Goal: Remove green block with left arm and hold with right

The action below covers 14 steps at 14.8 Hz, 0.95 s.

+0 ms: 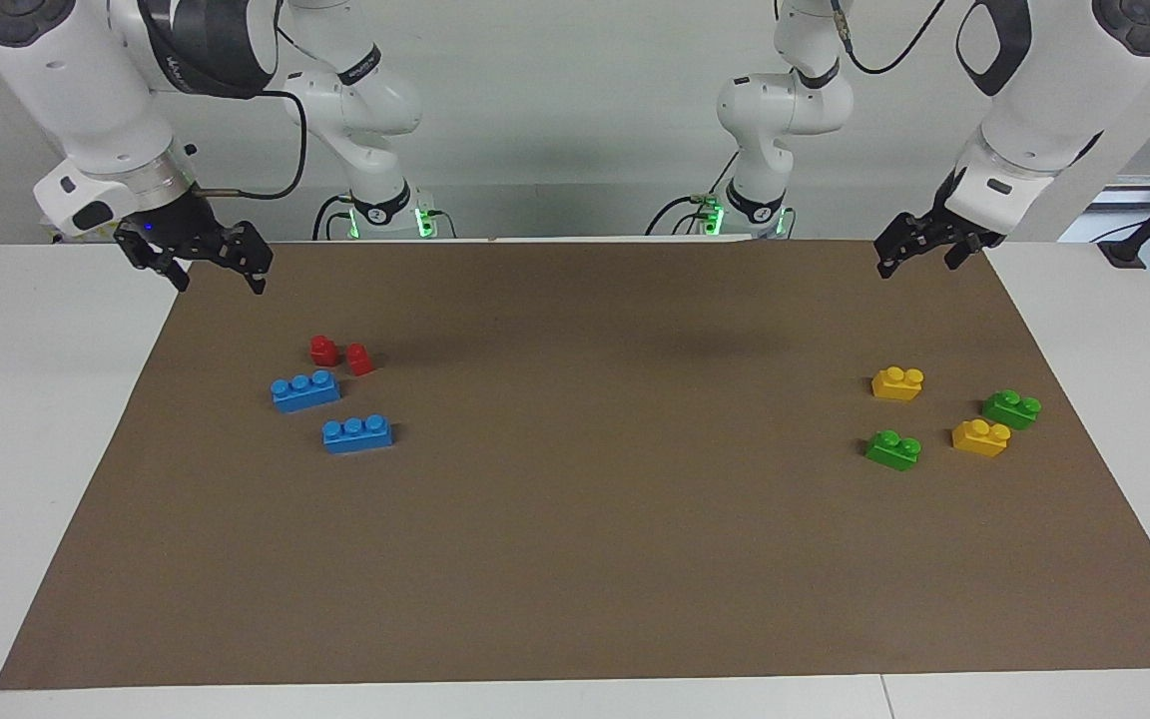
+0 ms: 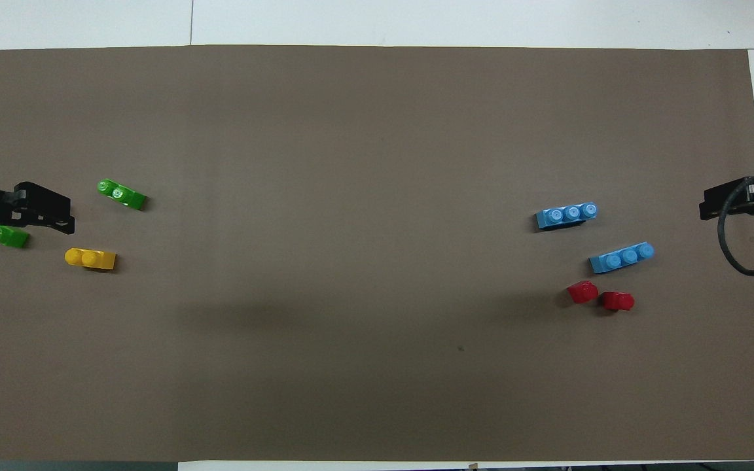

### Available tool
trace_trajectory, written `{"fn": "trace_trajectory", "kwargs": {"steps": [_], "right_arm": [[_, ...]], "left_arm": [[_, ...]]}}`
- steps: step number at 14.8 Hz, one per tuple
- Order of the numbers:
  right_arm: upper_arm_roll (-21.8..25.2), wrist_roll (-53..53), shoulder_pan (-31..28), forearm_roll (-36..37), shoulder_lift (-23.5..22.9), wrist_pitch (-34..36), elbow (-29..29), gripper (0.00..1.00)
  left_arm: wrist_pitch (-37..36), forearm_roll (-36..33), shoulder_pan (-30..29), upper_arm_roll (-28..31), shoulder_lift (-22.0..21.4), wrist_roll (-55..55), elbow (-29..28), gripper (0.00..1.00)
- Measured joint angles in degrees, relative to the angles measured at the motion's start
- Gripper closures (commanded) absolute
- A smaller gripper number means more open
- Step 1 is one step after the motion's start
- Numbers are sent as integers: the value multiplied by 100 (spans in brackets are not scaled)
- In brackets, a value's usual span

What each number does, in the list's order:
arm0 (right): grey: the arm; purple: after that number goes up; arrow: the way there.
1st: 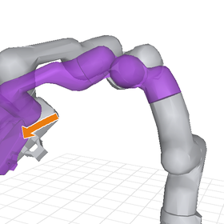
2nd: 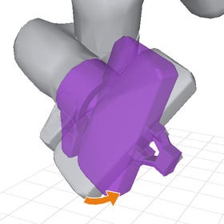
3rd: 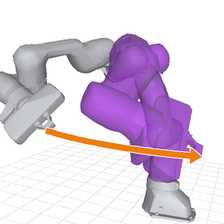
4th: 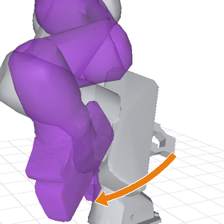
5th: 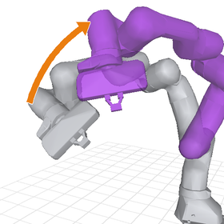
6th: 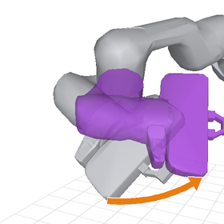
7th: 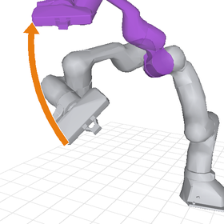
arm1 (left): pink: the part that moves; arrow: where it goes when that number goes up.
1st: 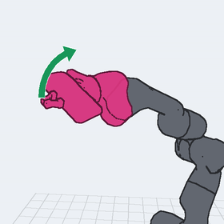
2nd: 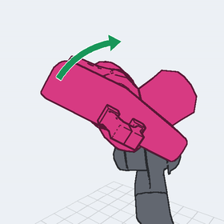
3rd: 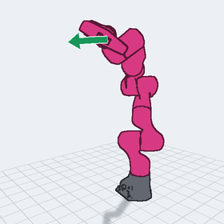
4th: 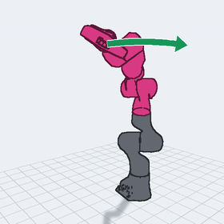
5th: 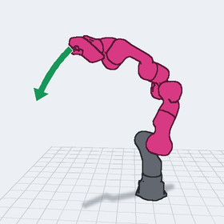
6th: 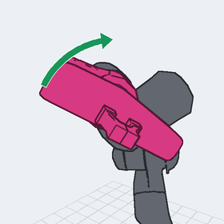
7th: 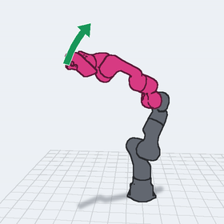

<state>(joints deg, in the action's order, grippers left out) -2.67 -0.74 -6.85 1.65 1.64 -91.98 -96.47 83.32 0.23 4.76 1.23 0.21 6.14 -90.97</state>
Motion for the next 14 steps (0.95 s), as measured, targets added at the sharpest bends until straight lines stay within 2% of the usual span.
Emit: {"fn": "trace_trajectory", "kwargs": {"steps": [14], "right_arm": [[-4, 0, 1, 0, 11, 0, -77, 0]], "left_arm": [[-15, 106, -52, -22, -1, -101, 3, 0]]}}
